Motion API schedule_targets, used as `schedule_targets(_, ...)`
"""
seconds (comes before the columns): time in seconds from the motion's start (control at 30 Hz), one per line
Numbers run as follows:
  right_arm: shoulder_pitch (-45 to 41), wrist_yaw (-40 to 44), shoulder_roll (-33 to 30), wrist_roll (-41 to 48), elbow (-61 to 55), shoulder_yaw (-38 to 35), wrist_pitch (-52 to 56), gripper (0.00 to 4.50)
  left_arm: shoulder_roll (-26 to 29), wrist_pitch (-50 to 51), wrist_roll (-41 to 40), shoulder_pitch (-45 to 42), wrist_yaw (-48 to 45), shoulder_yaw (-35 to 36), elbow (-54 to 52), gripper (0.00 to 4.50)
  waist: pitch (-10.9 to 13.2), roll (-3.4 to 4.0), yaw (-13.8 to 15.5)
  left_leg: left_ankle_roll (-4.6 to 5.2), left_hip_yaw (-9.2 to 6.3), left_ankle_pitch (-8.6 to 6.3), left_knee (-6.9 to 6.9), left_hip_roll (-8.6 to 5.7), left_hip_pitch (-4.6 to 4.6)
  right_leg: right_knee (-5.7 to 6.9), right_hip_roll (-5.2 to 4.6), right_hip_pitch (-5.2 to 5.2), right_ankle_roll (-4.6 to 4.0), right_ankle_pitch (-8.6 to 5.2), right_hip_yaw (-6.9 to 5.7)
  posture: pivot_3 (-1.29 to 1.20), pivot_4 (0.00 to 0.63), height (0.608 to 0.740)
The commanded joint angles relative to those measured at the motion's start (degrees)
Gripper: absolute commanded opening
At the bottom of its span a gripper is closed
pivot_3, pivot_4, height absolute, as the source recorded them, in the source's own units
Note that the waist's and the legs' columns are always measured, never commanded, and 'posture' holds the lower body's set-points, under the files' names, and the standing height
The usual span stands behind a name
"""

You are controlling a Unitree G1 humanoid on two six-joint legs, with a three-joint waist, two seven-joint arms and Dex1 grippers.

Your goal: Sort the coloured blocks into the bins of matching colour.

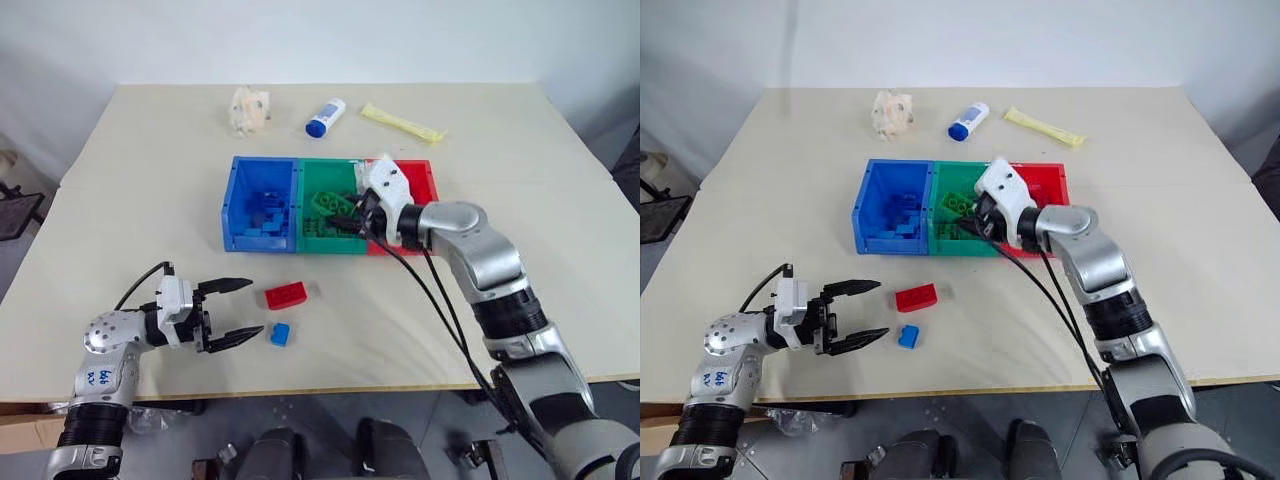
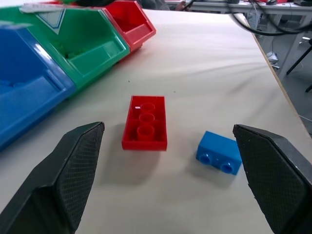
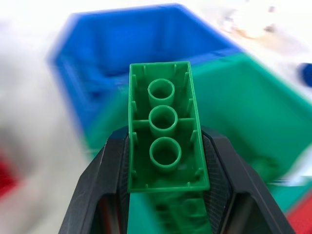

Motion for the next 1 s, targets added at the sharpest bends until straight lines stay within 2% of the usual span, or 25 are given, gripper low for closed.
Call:
schedule_targets(0.03, -7.19, -0.95, 1.64, -3.43, 13.13, -1.09, -8.63, 2.20, -0.31, -1.14, 0.26, -1.83, -0.76, -0.49, 1.33, 4.50, 0.02, 0.02, -0.49, 0.00, 0.09, 0.00, -0.04, -0.06, 0.00, 0.05, -0.01, -0.05, 0.00, 0.00, 0.01, 0.00, 0.150, 0.740)
schedule_targets(0.17, -9.05, 1.81, 1.37, -3.12, 15.55, -1.93, -11.65, 3.46, -0.35, -1.58, 0.27, -3.01, -1.15, -0.68, 2.46, 4.50, 0.02, 0.02, -1.36, 0.03, 0.04, 0.02, -0.06, -0.04, -0.05, 0.05, 0.00, -0.08, 0.00, 0.00, -0.02, 0.00, 0.150, 0.740)
schedule_targets(0.27, -7.58, 5.15, -0.33, -2.22, 11.91, -2.29, -11.35, 4.44, -0.17, -1.69, 0.25, -3.51, -1.32, -0.68, 3.01, 4.50, 0.02, 0.02, -1.45, 0.03, 0.04, 0.02, -0.11, 0.00, -0.03, 0.05, 0.04, -0.08, 0.00, 0.00, -0.04, 0.00, 0.150, 0.740)
schedule_targets(0.4, -4.65, 10.08, -2.98, 0.75, 4.84, -3.46, -8.16, 4.47, 0.17, -1.77, 0.38, -3.78, -0.99, -0.47, 3.03, 4.50, 0.02, 0.02, -1.29, 0.03, 0.06, 0.02, -0.11, 0.00, -0.03, 0.03, 0.02, -0.07, 0.00, 0.00, -0.04, 0.00, 0.150, 0.740)
schedule_targets(0.6, 3.70, 20.24, -10.53, 7.45, -6.31, -5.38, -4.60, 4.47, 1.58, 0.13, 1.37, -1.70, 2.84, 0.21, -1.35, 4.50, 0.03, 0.01, -1.08, 0.03, 0.01, 0.02, -0.09, -0.03, -0.03, -0.01, -0.06, -0.01, 0.00, 0.00, -0.04, 0.00, 0.150, 0.740)
schedule_targets(0.7, 9.83, 27.06, -15.18, 10.70, -10.27, -6.83, -6.25, 4.47, 2.44, 2.74, 2.22, 1.54, 7.52, 0.93, -6.64, 4.50, 0.04, -0.01, -1.09, 0.03, 0.07, 0.02, -0.09, -0.01, -0.02, -0.10, -0.05, 0.00, 0.00, 0.00, -0.02, 0.00, 0.150, 0.740)
schedule_targets(0.9, 19.91, 38.99, -21.88, 13.53, -8.58, -10.05, -14.58, 4.47, 3.35, 9.56, 3.35, 10.11, 18.37, 4.74, -17.32, 4.50, 0.06, -0.04, -0.96, 0.03, 0.06, 0.01, -0.10, 0.05, 0.02, -0.38, -0.08, 0.16, 0.01, 0.00, 0.32, 0.00, 0.150, 0.740)
schedule_targets(1.0, 21.64, 40.33, -22.60, 14.79, -6.21, -11.90, -15.96, 4.47, 4.08, 12.88, 3.27, 15.92, 21.82, 6.86, -22.36, 4.50, 0.09, -0.06, -0.98, 0.00, 0.04, 0.00, -0.17, 0.04, 0.02, -0.48, -0.35, 0.18, 0.01, 0.00, 0.37, 0.00, 0.150, 0.740)
